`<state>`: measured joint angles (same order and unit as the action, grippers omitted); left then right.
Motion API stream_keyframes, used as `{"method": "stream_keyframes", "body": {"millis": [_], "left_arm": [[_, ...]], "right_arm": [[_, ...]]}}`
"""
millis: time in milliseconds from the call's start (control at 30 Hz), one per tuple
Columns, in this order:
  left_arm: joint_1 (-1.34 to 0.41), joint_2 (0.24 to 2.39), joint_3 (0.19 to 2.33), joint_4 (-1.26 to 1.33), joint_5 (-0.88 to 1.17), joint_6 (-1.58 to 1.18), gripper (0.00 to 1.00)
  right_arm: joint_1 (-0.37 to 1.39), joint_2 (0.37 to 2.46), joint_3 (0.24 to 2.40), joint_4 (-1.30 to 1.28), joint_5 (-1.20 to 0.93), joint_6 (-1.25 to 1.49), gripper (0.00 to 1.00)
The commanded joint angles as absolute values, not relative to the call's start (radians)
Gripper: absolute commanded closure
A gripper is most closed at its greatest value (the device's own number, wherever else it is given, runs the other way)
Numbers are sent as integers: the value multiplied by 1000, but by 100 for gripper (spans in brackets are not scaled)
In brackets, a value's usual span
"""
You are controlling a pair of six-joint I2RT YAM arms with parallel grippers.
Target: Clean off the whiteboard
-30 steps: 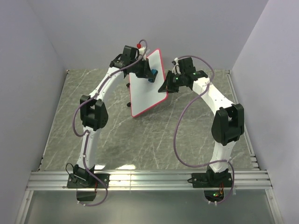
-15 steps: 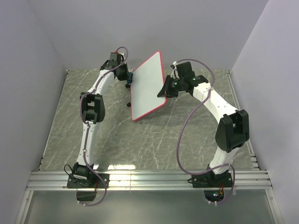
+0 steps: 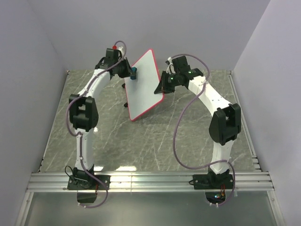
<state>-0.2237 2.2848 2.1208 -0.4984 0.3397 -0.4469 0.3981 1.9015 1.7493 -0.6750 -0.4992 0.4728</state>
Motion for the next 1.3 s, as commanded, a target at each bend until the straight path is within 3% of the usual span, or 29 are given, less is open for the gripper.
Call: {"method": "stream_keyframes", "body": {"millis": [0, 133, 200, 333, 433, 600, 700, 933, 1100, 1200, 1233, 1267], "left_arm": [[-180, 2090, 2054, -371, 381, -511, 100], [-141, 2054, 1988, -428, 333, -511, 100], [-111, 2033, 1942, -439, 318, -521, 100], [-58, 1939, 1795, -437, 281, -535, 100], [-3, 1887, 1717, -446, 224, -538, 100], [81, 1824, 1573, -471, 117, -541, 100], [112, 1787, 1485, -466, 54, -543, 100], [120, 1764, 1399, -515, -64, -531, 99], [132, 1740, 1312, -537, -152, -534, 91], [137, 1704, 1255, -497, -170, -520, 45], [137, 1701, 1250, -494, -176, -522, 13], [137, 1700, 1249, -505, -182, -522, 2]], "right_arm": [[479, 2055, 1820, -810, -495, 405, 100], [477, 2097, 1899, -822, -489, 426, 100], [477, 2099, 1901, -818, -488, 433, 92], [477, 2066, 1859, -778, -477, 445, 59], [472, 2028, 1829, -764, -471, 454, 39], [468, 1990, 1839, -765, -443, 456, 29], [462, 1964, 1874, -772, -433, 454, 14], [445, 1905, 1986, -831, -410, 436, 9], [443, 1744, 1875, -793, -388, 419, 8], [442, 1602, 1697, -758, -379, 413, 8], [442, 1530, 1601, -733, -376, 408, 7], [440, 1494, 1554, -726, -373, 405, 7]]}}
